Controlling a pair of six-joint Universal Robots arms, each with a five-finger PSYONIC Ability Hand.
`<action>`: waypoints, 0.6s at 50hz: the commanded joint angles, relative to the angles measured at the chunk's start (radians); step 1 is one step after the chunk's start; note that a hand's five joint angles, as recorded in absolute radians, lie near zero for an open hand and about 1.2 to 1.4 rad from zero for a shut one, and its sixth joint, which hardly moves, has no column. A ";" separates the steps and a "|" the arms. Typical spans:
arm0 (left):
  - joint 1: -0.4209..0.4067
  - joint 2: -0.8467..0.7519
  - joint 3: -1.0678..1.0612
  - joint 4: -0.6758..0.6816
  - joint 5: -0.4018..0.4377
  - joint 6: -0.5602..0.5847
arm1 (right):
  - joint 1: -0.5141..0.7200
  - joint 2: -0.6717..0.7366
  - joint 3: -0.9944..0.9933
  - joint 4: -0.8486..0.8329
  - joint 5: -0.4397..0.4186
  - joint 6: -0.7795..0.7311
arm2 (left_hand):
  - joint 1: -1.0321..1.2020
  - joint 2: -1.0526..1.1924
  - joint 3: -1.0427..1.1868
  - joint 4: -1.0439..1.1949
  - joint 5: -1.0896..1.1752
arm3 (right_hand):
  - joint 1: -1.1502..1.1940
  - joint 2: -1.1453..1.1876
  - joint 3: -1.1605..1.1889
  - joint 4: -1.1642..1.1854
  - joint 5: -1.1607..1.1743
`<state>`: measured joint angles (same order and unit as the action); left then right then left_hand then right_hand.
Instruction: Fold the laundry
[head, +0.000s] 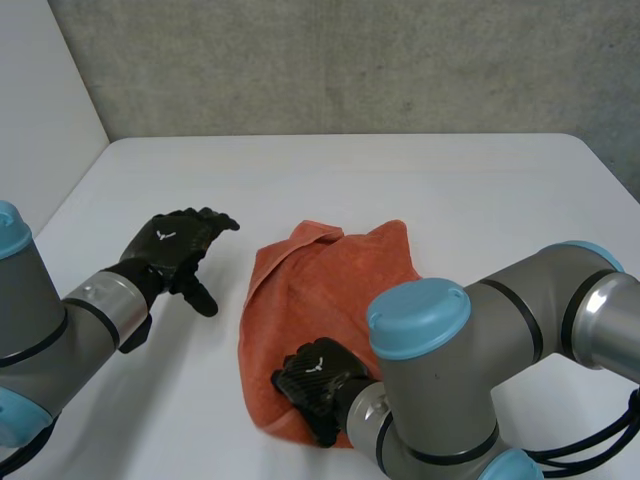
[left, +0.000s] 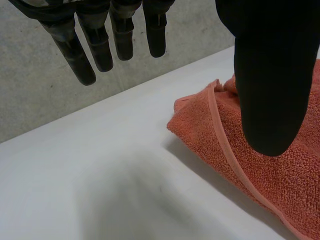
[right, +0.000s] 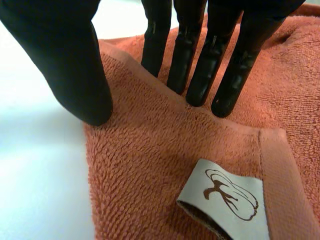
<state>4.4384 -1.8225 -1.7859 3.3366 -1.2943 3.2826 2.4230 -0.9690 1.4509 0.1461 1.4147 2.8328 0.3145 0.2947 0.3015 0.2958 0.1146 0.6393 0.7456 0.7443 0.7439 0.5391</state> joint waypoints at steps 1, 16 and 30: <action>-0.002 0.000 -0.007 0.000 0.001 0.002 | 0.001 0.000 0.017 -0.002 -0.002 -0.009 | -0.060 -0.040 -0.047 -0.041 -0.034 | 0.479 0.373 0.374 0.375 0.405; -0.008 0.000 -0.014 0.000 0.001 0.002 | -0.002 -0.034 0.029 -0.008 0.000 0.005 | -0.063 -0.043 -0.050 -0.044 -0.037 | 0.757 0.651 0.652 0.652 0.683; -0.004 0.000 0.002 0.020 0.018 0.002 | -0.044 -0.371 0.104 0.082 0.010 -0.041 | -0.072 -0.052 -0.059 -0.053 -0.046 | 0.757 0.651 0.652 0.652 0.683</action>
<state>4.4312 -1.8224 -1.7974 3.3393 -1.2878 3.2842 2.4013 -1.1715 1.5073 0.1577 1.4277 2.8296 0.2895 0.2657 0.2771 0.2657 0.0816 0.9549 1.1744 1.1794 1.1882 0.9807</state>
